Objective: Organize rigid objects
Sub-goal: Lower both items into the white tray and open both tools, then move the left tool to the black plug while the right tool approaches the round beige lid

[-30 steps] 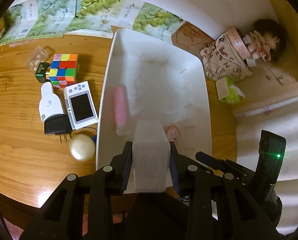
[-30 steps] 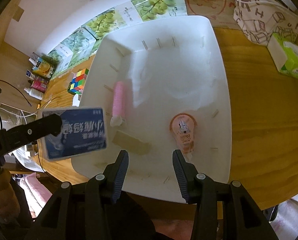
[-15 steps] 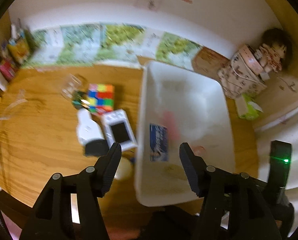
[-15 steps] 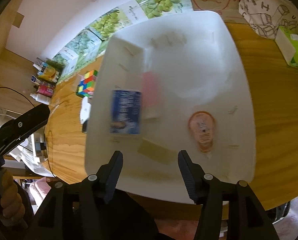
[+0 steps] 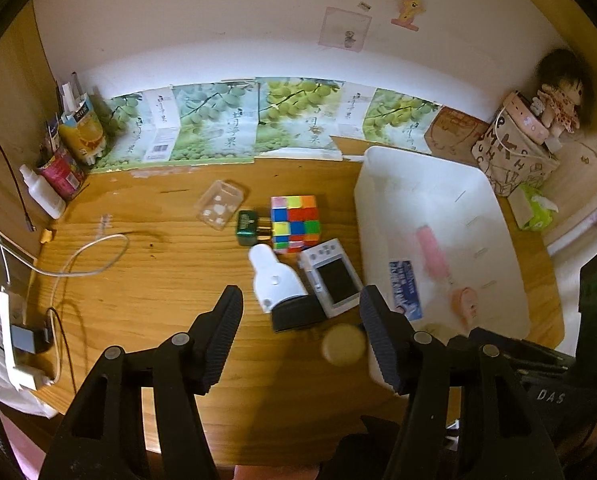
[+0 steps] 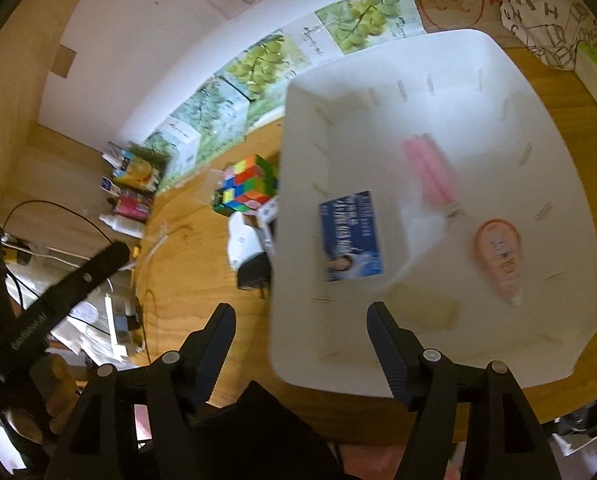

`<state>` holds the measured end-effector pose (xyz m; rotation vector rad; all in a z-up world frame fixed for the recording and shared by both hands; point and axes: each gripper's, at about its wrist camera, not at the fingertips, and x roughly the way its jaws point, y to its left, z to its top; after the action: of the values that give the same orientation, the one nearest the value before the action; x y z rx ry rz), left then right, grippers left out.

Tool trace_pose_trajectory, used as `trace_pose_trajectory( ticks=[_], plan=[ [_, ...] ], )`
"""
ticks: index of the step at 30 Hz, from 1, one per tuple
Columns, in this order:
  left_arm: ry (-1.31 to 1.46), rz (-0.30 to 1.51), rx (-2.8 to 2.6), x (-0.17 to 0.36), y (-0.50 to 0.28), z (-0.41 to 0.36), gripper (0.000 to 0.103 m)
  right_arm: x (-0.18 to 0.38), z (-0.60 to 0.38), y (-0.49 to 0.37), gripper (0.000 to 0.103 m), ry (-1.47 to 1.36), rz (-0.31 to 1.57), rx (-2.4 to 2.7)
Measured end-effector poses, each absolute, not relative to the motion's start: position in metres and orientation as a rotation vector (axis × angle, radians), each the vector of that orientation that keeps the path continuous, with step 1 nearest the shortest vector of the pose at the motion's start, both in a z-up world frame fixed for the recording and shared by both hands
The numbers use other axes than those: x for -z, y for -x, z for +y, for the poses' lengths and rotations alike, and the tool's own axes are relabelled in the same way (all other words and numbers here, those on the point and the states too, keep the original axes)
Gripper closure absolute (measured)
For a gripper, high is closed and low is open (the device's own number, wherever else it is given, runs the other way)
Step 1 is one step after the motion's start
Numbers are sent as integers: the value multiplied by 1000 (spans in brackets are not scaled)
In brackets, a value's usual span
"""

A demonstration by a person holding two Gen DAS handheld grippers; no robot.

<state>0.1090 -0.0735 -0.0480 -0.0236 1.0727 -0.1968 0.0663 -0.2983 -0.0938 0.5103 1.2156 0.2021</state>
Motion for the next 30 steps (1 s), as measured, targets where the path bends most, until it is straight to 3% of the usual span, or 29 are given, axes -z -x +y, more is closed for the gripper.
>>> trace_pose_trajectory(
  ticks=[6, 16, 30],
  plan=[
    [-20, 1075, 247, 50, -109, -47, 34, 89, -269, -55, 28, -561, 1144, -184],
    [-112, 1154, 349, 77, -116, -21, 34, 86, -218, -25, 28, -544, 1029, -140],
    [-18, 1413, 448, 138, -142, -32, 31, 116, -164, 19, 28, -317, 844, -61]
  ],
)
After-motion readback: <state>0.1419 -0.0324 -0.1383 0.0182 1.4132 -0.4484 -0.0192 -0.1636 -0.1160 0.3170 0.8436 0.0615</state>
